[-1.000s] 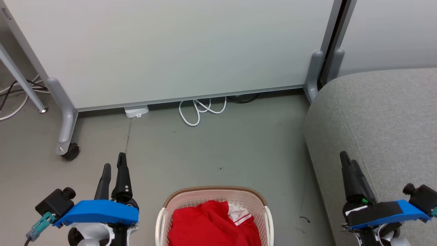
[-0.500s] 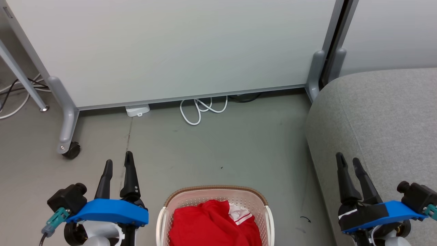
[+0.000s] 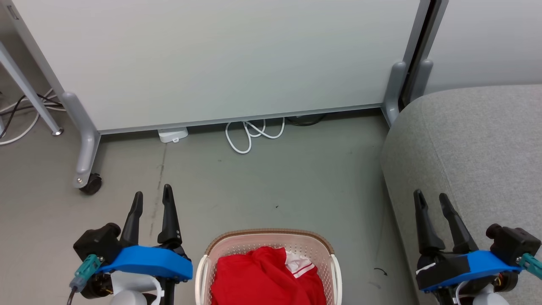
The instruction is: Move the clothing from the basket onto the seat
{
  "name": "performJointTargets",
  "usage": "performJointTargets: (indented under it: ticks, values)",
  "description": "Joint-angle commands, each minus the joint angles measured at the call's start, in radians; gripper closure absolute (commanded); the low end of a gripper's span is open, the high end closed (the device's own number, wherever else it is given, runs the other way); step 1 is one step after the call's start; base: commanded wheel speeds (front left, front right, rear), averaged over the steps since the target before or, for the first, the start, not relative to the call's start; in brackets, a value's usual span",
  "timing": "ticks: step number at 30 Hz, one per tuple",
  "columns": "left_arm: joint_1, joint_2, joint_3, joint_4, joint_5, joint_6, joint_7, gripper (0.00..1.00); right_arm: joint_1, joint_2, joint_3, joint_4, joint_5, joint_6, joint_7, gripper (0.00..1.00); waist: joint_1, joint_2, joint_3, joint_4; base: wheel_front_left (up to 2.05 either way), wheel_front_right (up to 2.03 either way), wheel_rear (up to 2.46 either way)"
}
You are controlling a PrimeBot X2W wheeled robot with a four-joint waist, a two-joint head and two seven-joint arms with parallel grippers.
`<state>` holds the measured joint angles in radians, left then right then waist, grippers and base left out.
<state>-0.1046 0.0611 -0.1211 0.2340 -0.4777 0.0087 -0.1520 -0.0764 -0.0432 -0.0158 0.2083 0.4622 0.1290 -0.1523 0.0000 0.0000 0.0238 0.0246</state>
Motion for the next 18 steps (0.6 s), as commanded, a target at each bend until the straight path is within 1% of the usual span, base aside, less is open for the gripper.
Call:
performJointTargets:
  ticks: [1, 18]
  values:
    - [-0.023, 0.008, -0.007, -0.007, 0.028, 0.005, -0.01, 0.0, -0.003, -0.007, 0.001, -0.006, -0.03, 0.002, -0.01, 0.0, 0.0, 0.0, 0.001, 0.001, 0.0, 0.0, 0.0]
    - [-0.027, 0.011, -0.033, -0.006, 0.189, 0.02, -0.049, 0.0, -0.008, -0.008, -0.006, -0.003, -0.196, 0.002, -0.05, 0.0, 0.0, 0.0, 0.011, 0.005, 0.0, 0.0, 0.0]
